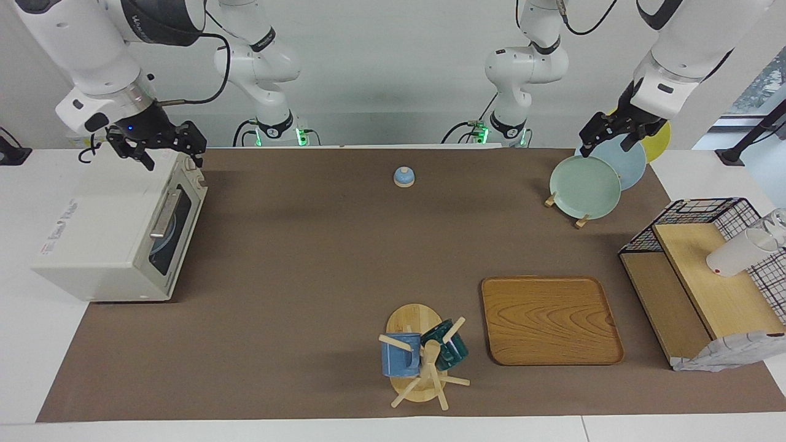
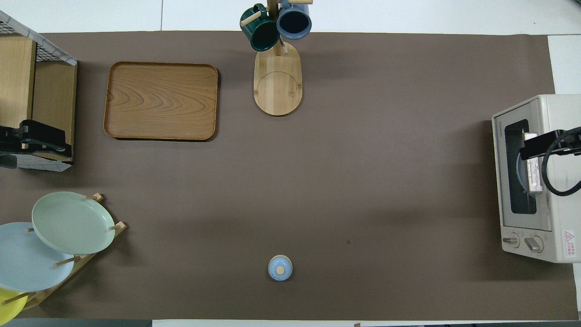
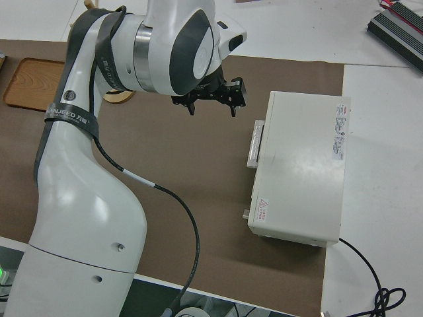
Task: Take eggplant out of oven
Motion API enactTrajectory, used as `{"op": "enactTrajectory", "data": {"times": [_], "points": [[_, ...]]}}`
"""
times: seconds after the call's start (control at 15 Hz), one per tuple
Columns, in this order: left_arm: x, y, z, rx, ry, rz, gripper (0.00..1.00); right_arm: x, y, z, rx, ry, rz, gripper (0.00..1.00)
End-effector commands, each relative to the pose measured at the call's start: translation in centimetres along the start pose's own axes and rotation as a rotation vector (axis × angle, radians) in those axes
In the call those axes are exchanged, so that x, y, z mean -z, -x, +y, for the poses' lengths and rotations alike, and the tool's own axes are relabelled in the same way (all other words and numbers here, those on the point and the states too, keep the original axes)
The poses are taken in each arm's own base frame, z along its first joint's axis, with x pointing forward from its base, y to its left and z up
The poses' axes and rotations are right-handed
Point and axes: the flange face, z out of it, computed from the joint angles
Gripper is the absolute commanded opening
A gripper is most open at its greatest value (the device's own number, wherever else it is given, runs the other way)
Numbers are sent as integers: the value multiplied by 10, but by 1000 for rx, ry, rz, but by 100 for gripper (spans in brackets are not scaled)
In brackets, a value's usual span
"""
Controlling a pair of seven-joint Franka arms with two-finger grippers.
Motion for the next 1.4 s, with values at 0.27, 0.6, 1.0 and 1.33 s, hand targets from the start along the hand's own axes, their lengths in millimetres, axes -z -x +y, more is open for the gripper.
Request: {"op": "enactTrajectory", "data": {"times": [0.27, 0.6, 1.0, 1.33], "points": [[1, 6, -3, 0, 12, 12, 100, 1, 6, 0, -11, -23, -3, 100], [1, 6, -4, 1, 11, 12, 100, -10, 6, 15, -31, -21, 37, 0], [1, 6, -3, 0, 11, 12, 100, -63, 21, 11, -167, 18, 75, 0], [0, 6, -3, 0, 10, 11, 100, -93, 19, 22, -252, 131, 23, 0]]}}
